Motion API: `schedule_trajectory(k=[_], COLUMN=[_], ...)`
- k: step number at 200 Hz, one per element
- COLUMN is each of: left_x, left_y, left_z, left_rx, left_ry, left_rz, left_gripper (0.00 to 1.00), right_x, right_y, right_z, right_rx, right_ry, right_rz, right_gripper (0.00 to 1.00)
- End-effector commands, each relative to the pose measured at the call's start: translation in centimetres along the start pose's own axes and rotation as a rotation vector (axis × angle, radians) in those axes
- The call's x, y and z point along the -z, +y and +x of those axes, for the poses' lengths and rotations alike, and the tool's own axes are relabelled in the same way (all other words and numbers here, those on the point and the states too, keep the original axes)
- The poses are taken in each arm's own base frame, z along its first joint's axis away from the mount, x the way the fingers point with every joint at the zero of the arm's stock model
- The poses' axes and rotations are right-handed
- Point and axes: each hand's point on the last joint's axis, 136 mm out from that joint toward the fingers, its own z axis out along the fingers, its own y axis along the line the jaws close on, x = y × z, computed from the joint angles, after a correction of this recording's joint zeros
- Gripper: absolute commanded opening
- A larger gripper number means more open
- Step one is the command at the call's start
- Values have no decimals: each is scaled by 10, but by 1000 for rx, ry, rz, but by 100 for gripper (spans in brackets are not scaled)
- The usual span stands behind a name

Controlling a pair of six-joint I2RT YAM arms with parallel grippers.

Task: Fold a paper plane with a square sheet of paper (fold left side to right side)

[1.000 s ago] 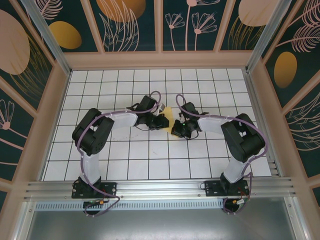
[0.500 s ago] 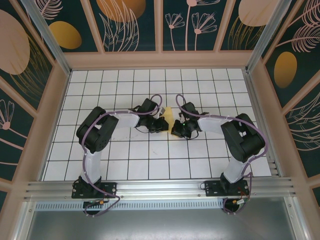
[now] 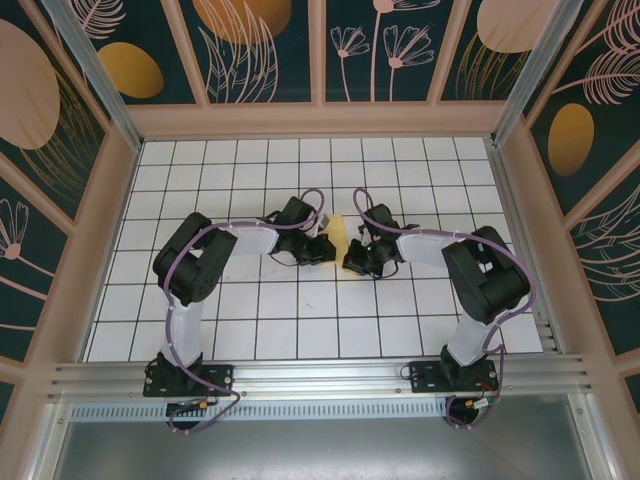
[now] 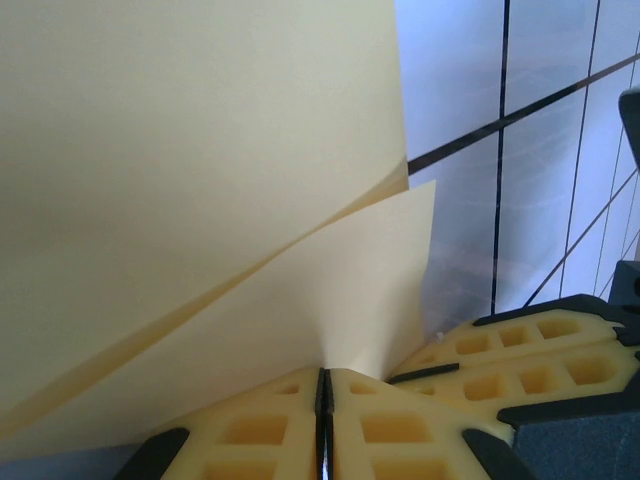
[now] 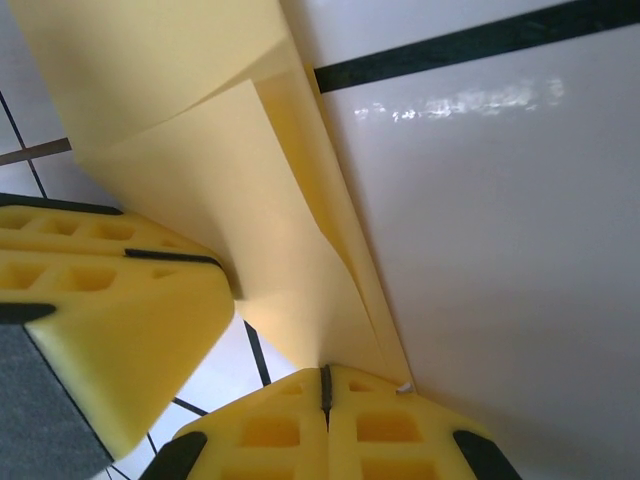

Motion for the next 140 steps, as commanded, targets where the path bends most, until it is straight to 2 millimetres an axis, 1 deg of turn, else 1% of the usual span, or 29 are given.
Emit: schedule_trajectory(k=[1,23,46,78,92,106,127,140], left_x=[11,20,27,38,43,52,69,80], left_y=[60,74,85,86,79,69,50,41], left_z=[-17,-22,-24,-36,-43,-50,-56,-57], left_rx=[52,67,77,69,56,40,14,7], left_ry=[-55,-70,-78,-99,-114,-138,-180,-204], left_rz=[-164,-192,-217,-225,-214,-198,-172,-158], left_gripper=[13,13,13,14,15,18,26,33], right_x=[-11,-11,-10,-8,-7,-4,5,15], right_y=[-66,-67,-63,-53,-48,-37,-10,5], right_z=[35,36,33,28,25,18,5,-4], right_rx=[-91,-94,-83,-54,-42,-20,52,108], right_ry=[99,101,92,78,65,41,-8,-53], right_rz=[211,214,197,166,148,109,20,-19], right_gripper=[0,0,0,0,0,0,0,3])
